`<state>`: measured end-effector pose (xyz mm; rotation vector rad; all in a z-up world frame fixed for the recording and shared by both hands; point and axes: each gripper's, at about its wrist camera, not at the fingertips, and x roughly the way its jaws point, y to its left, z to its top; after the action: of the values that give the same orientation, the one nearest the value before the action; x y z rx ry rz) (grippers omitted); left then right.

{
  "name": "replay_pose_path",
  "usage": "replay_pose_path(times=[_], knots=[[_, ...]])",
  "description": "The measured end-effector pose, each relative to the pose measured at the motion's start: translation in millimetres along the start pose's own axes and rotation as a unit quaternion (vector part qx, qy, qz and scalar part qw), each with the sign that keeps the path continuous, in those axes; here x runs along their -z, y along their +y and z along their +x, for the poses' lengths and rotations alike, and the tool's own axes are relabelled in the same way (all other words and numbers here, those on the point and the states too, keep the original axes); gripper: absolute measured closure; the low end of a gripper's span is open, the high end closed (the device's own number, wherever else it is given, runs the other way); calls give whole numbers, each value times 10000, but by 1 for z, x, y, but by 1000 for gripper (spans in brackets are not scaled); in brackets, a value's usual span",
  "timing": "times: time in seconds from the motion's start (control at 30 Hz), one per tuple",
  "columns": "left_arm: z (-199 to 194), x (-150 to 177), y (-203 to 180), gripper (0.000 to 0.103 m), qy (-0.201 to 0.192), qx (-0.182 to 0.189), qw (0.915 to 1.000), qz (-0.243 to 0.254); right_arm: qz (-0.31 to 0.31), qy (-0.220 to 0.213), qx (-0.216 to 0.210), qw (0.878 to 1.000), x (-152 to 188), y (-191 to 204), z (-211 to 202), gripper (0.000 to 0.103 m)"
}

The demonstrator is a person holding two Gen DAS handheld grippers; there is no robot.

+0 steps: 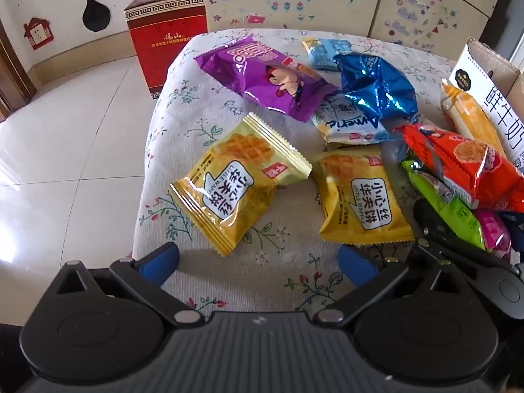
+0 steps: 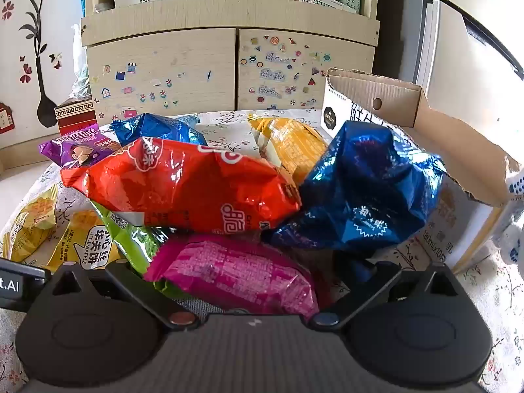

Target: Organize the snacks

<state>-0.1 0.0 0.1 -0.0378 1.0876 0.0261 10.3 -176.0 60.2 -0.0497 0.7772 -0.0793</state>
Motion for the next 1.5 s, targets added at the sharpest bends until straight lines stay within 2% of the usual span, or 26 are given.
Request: replay_pose_path(times=[1.5], knots=[[0, 1, 0, 0, 13, 0, 10000, -96, 7, 9, 0, 10000, 4, -1, 1, 0]])
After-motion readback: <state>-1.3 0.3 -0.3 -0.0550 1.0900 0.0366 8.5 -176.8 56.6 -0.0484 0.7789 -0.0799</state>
